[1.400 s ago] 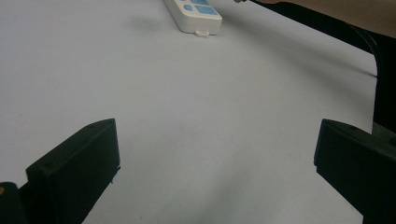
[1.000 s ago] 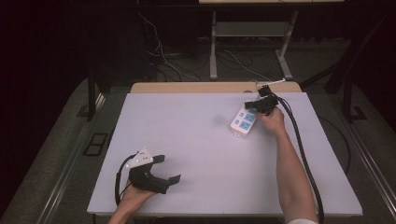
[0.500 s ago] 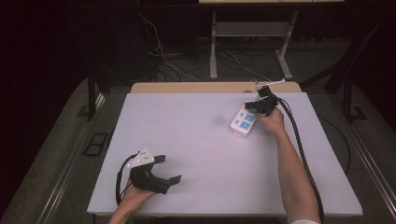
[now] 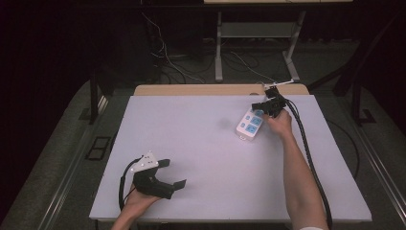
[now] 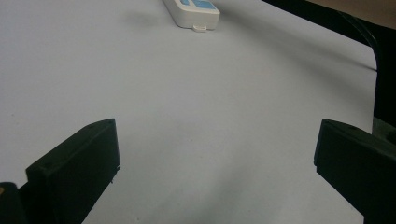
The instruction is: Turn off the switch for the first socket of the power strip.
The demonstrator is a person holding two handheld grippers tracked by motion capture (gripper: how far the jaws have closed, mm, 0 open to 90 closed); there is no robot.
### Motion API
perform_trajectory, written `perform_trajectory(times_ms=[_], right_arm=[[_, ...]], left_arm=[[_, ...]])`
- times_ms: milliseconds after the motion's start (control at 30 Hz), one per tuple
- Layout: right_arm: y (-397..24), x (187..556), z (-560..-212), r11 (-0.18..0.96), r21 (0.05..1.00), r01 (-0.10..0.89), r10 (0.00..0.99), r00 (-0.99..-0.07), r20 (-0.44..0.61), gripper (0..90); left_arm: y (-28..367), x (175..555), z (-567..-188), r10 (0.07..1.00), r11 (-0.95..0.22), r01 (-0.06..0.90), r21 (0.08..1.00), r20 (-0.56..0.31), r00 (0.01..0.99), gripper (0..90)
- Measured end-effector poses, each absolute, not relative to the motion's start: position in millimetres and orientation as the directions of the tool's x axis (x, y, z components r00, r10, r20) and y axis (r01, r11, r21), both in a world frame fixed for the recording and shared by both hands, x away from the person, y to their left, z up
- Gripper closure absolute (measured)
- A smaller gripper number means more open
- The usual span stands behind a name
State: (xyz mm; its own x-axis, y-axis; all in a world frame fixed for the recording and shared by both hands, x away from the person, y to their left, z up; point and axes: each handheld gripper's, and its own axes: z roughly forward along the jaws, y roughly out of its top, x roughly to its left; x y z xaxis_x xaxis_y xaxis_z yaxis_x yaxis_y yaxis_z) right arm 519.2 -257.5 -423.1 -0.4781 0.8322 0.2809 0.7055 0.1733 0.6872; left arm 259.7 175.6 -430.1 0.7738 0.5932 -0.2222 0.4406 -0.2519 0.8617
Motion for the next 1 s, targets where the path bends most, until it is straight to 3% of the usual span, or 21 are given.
perform_trajectory(times_ms=[500,1000], right_arm=[[-277,501,-385,0.165,0.725,0.669,0.808,-0.513,0.289,90.0],[-287,464,-368,0.178,0.728,0.663,0.801,-0.526,0.284,89.6]], left_arm=[[174,259,-429,0.591,-0.25,0.435,0.865,-0.219,0.776,0.0],[178,258,-428,0.598,-0.226,0.436,0.871,-0.229,0.768,0.0]])
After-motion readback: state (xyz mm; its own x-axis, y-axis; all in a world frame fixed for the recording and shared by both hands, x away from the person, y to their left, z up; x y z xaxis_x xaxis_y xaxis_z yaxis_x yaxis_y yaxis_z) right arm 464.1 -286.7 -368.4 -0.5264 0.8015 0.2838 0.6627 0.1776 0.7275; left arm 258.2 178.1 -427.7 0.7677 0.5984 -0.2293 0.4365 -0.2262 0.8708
